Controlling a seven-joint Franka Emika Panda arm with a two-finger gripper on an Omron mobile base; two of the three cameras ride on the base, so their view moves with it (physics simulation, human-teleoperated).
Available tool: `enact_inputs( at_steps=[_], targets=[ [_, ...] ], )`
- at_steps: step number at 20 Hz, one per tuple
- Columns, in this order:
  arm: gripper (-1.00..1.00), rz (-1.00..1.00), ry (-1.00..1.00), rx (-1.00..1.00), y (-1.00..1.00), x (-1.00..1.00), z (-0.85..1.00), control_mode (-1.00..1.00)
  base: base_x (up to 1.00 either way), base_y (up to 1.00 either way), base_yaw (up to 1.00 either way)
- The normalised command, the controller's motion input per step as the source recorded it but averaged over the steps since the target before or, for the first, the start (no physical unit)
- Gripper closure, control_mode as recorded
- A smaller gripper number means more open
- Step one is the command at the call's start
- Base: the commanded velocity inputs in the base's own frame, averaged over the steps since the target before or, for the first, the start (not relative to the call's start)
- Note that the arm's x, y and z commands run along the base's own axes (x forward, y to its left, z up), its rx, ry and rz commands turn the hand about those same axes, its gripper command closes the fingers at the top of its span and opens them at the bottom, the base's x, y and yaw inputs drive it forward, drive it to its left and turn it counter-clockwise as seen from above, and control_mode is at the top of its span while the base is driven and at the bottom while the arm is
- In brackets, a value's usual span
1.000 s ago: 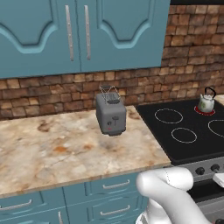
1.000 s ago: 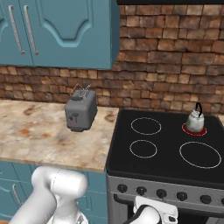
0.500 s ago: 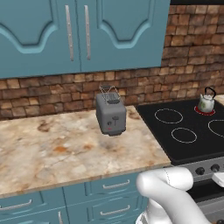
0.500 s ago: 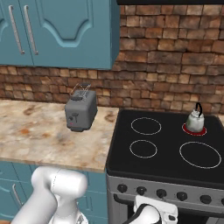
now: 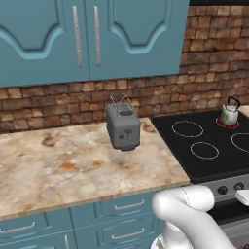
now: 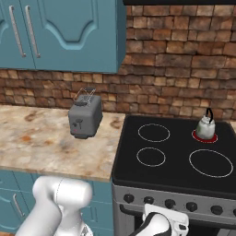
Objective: Lower the heat of the kettle.
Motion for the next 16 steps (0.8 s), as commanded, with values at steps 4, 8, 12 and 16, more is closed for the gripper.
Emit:
enact_inputs(
  at_steps=[4,8,12,16],
  targets=[
    [-1.00,0.00,0.00,0.00,-0.05,0.03,-0.10,-1.00,0.00,0.00,0.00],
    [-1.00,0.00,0.00,-0.01,-0.02,0.04,-0.16,-1.00,0.00,0.00,0.00],
    [-1.00,0.00,0.00,-0.01,-0.02,0.05,-0.15,-1.00,0.00,0.00,0.00],
    [-1.00,0.00,0.00,0.00,0.00,0.04,-0.12,-1.00,0.00,0.00,0.00]
  ],
)
